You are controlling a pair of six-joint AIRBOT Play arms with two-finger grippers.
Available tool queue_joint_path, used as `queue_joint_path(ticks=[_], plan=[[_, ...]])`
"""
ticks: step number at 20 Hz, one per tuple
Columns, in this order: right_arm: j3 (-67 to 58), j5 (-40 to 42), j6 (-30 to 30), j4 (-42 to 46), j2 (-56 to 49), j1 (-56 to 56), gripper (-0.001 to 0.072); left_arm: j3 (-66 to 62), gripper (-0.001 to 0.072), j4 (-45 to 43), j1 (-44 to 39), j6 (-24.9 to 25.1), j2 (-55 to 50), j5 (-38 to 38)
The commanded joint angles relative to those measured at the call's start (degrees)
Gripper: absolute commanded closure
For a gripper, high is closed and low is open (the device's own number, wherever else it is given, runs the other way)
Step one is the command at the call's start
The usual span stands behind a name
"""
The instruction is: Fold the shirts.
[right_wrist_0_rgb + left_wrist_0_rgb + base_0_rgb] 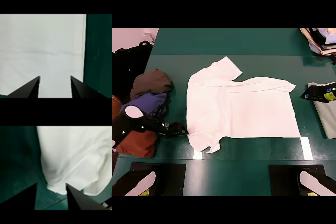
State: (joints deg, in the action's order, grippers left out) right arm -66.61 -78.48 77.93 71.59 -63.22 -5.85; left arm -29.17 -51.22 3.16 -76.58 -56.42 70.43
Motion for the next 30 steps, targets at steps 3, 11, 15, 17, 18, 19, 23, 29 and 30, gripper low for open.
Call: queue_joint_path(ticks=[3,11,15,17,18,19,23,29,30], plan=[[0.63,-0.13,0.04,-0.07,0.55,-0.02,0.0255,5.75,0.0276,4.90,0.02,2.08,1.11,-3.08],[0.68,-4.83,0.00,0.48,0.55,-2.82,0.0255,4.02,0.0684,5.57,-8.94,3.02,1.14,-9.01],[5.68,-11.08,-1.01,0.63,0.94,-12.79,0.0255,-4.90,0.0685,0.63,-8.96,2.40,1.14,-4.55],[13.33,-8.94,-1.09,0.57,2.29,-19.47,0.0255,-8.52,0.0684,0.17,-8.96,1.57,1.14,-4.98],[17.05,-7.26,-1.09,0.37,2.84,-22.45,0.0256,-9.94,0.0684,0.17,-8.96,1.55,1.14,-5.44],[20.52,-5.88,-1.09,0.13,3.17,-25.07,0.0257,-10.82,0.0684,0.22,-8.96,1.51,1.14,-5.99],[30.45,-0.39,-1.09,-0.26,0.42,-28.89,0.0266,-11.02,0.0684,0.35,-8.96,1.51,1.07,-6.99],[32.89,7.26,-3.67,-10.36,-5.46,-24.35,0.0267,-11.02,0.0684,0.39,-8.96,0.83,1.07,-6.86],[32.87,8.09,-3.67,-10.56,-6.05,-22.58,0.0286,-11.02,0.0684,0.37,-8.96,0.26,1.07,-6.95]])
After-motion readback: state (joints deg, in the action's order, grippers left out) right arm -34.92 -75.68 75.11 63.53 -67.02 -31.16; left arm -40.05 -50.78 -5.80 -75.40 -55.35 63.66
